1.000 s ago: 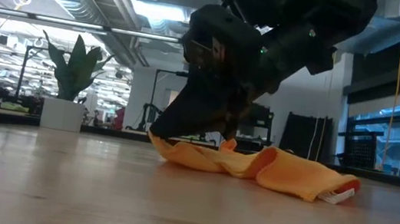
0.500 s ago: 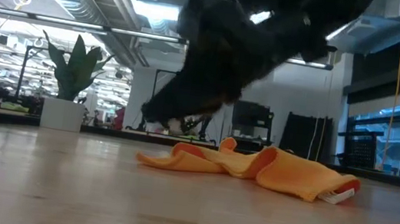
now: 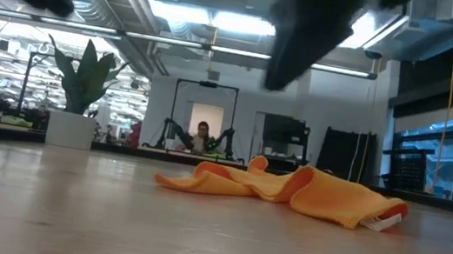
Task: Roll microfiber towels into tight, uniform cylinder then place into a basket
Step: Roll the orange microfiber towel
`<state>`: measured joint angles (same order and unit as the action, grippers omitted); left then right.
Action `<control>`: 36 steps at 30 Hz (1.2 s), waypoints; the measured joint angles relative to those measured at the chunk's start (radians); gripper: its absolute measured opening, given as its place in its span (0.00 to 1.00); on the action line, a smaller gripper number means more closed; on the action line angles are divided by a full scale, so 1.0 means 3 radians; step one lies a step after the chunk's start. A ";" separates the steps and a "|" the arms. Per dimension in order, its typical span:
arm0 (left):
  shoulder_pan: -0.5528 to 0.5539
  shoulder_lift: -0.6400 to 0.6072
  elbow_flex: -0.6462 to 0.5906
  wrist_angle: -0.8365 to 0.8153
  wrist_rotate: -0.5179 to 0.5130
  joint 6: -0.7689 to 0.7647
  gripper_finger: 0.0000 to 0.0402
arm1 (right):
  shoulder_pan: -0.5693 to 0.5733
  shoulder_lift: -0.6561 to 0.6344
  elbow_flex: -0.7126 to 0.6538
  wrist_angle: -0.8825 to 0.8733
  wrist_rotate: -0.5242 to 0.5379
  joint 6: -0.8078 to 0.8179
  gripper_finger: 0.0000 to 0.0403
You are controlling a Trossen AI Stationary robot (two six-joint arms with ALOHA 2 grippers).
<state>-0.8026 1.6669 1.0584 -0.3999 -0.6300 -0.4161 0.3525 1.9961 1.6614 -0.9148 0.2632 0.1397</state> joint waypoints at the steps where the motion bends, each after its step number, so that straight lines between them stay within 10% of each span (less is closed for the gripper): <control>1: 0.0003 0.0000 -0.0036 -0.0008 0.0000 -0.0013 0.14 | 0.0059 0.0000 0.0056 -0.0152 0.0062 0.0116 0.33; 36: 0.1105 0.0470 -0.0498 0.1143 0.0535 0.0957 0.14 | 0.0997 0.0004 0.0060 -0.0602 0.0207 0.1616 0.33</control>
<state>-0.4711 1.8080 0.9090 -0.0571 -0.4695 -0.1291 0.6518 1.9972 1.6794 -1.0954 0.3253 0.6247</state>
